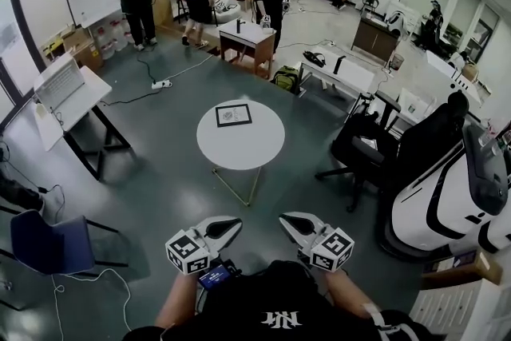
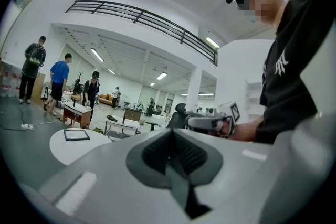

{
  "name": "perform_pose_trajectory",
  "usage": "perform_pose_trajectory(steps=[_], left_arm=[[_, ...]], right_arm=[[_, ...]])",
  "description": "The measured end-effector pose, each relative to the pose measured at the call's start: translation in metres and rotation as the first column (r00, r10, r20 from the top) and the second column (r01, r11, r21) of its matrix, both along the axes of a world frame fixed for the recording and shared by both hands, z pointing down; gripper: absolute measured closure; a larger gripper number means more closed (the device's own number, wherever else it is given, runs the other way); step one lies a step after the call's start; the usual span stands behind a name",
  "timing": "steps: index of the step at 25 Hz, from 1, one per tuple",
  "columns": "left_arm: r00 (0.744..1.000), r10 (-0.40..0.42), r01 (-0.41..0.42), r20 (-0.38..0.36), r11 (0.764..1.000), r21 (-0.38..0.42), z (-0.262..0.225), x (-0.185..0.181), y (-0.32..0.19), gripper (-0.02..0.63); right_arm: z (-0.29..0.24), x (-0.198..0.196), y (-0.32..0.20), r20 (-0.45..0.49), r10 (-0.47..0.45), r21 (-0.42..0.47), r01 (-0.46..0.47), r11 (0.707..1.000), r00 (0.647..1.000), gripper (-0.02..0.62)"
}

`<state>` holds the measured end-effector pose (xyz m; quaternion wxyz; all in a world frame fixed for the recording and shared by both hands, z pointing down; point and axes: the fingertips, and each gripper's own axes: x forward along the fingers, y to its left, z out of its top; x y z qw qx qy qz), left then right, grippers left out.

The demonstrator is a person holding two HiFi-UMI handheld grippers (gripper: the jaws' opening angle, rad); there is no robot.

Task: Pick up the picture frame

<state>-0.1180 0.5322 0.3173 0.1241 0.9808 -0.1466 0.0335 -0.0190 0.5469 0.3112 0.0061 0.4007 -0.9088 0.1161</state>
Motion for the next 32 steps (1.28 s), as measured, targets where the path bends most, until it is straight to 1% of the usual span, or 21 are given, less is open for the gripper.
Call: perform_pose_trajectory(steps=[6,11,14,19,25,32], left_arm=[[1.0,-0.009,0.009,0.018,1.0,-0.011,0.002,0.004,-0.02,0.603],[0.999,-0.039,0.039,0.038,0.999,-0.015,0.003,0.011,-0.054,0.603],[0.997,-0.058,0.059,0.055,0.998,-0.011,0.0,0.018,-0.078,0.603],[0.993,-0.098,0.098,0.061,0.995,-0.002,-0.01,0.038,-0.126,0.603],[0.989,-0.125,0.125,0.079,0.992,0.01,-0.026,0.063,-0.178,0.603],[0.984,-0.158,0.157,0.081,0.987,0.027,-0.027,0.095,-0.244,0.603]], right_arm=[[0.007,0.008,-0.023,0.017,0.002,-0.018,-0.001,1.0,1.0,0.597],[0.015,0.019,-0.063,0.033,-0.013,-0.028,0.014,1.0,0.999,0.597],[0.011,0.028,-0.092,0.048,-0.027,-0.011,0.027,1.0,0.998,0.597],[0.006,0.047,-0.143,0.074,-0.057,0.005,0.057,0.998,0.996,0.597],[0.0,0.069,-0.198,0.076,-0.111,0.006,0.111,0.994,0.991,0.597],[0.004,0.102,-0.258,0.077,-0.144,0.024,0.142,0.99,0.987,0.597]])
